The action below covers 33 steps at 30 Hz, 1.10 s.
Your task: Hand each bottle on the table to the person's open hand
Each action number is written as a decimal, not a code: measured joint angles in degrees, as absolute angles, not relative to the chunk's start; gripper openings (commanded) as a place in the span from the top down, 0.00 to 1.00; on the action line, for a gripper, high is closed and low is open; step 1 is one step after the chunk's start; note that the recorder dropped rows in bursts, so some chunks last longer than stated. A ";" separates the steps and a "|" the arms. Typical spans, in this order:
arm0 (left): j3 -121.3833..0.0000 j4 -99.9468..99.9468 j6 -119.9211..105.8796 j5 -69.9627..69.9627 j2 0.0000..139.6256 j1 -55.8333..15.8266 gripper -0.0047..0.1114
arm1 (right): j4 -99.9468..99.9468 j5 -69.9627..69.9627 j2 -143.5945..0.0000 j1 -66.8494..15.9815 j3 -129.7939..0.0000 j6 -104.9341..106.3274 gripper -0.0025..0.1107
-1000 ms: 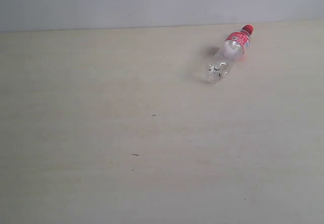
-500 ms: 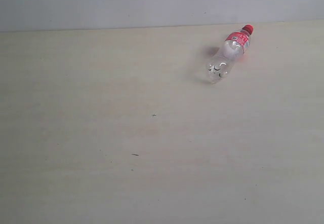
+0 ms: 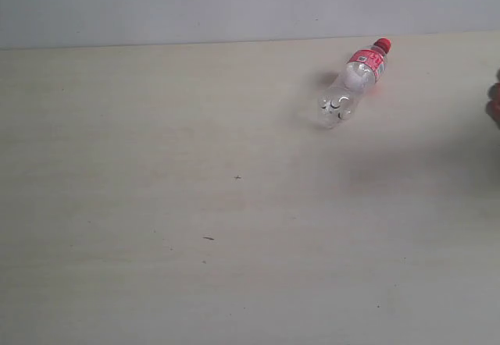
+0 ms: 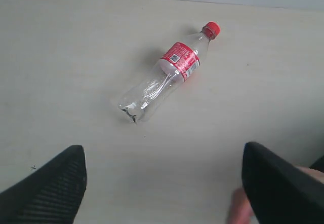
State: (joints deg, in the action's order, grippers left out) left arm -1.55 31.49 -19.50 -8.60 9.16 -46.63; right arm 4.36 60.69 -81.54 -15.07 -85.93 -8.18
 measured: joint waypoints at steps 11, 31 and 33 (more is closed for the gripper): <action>-1.55 31.49 -19.50 -8.60 9.16 -46.63 0.96 | 3.76 52.67 -84.31 -15.07 -85.97 -19.23 0.29; -1.55 31.49 -19.50 -8.60 9.16 -46.63 0.96 | 4.80 30.32 -117.65 -15.07 -85.97 -44.09 0.29; -1.55 31.49 -19.50 -8.60 9.16 -46.63 0.96 | 8.35 29.70 -118.79 -15.07 -85.97 -47.77 0.29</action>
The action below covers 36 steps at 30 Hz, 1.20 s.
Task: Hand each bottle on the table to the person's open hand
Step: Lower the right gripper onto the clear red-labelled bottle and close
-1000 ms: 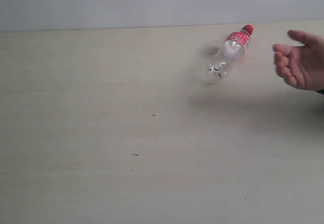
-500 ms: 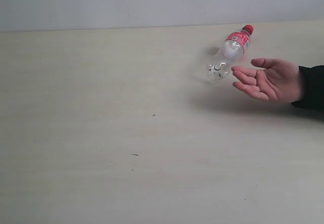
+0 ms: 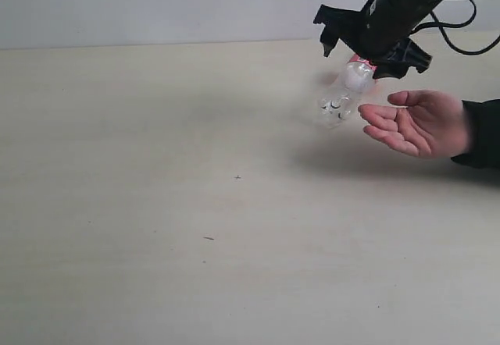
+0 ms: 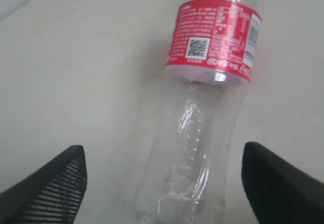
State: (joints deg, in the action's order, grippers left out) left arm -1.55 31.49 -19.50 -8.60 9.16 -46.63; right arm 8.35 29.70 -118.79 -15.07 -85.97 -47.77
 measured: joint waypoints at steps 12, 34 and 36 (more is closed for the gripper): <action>-1.55 31.49 -19.50 -8.60 9.16 -46.63 0.96 | 21.22 24.20 -123.15 -15.07 -85.97 -61.08 0.29; -1.55 31.49 -19.50 -8.60 9.16 -46.63 0.96 | 21.71 19.85 -128.83 -15.07 -85.97 -62.06 0.36; -1.55 31.49 -19.50 -8.60 9.16 -46.63 0.96 | 21.71 19.74 -129.27 -15.07 -85.97 -62.06 0.39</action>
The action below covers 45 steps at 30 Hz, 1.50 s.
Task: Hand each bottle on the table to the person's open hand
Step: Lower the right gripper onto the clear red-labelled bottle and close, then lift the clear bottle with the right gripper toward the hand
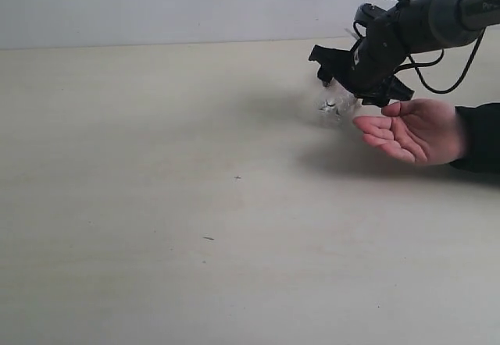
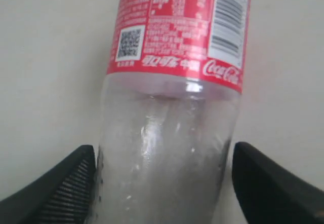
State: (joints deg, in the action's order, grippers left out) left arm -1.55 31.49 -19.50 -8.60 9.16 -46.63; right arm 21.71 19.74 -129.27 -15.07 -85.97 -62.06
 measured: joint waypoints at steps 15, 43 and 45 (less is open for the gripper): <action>-1.55 31.49 -19.50 -8.60 9.16 -46.63 0.96 | 15.61 21.55 -128.63 -15.07 -87.86 -57.15 0.98; -1.55 31.49 -19.50 -8.60 9.16 -46.63 0.96 | 17.02 58.58 -89.65 -14.32 -87.95 -19.05 0.98; -1.55 31.49 -19.50 -8.60 9.16 -46.63 0.96 | 16.47 58.91 -86.90 -14.32 -86.60 -17.56 0.98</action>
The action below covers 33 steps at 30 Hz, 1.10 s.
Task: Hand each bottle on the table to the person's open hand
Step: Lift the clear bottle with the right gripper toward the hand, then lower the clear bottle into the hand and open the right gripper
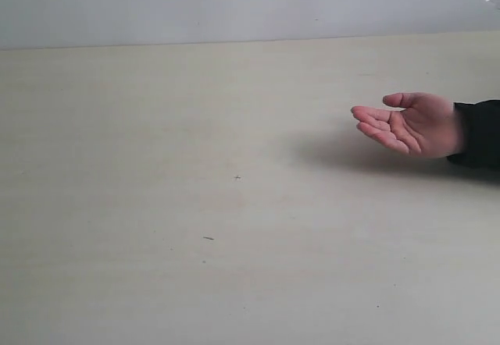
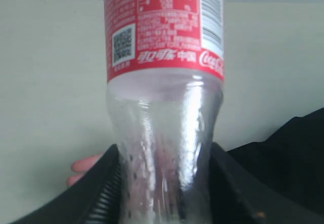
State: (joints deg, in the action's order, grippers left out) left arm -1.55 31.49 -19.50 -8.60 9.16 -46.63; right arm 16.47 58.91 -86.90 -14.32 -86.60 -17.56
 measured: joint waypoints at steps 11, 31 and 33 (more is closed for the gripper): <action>-1.55 31.49 -19.50 -8.60 9.16 -46.63 0.96 | 11.58 43.87 -69.54 -14.18 -64.97 -15.04 0.98; -1.55 31.49 -19.50 -8.60 9.16 -46.63 0.96 | 10.84 35.01 -84.49 -14.18 -56.45 -17.73 0.98; -1.55 31.49 -19.50 -8.60 9.16 -46.63 0.96 | 10.62 34.77 -86.31 -14.18 -56.45 -17.85 0.98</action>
State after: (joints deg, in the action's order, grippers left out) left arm -1.55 31.49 -19.50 -8.60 9.16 -46.63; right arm 10.62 34.77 -86.31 -14.18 -56.45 -17.85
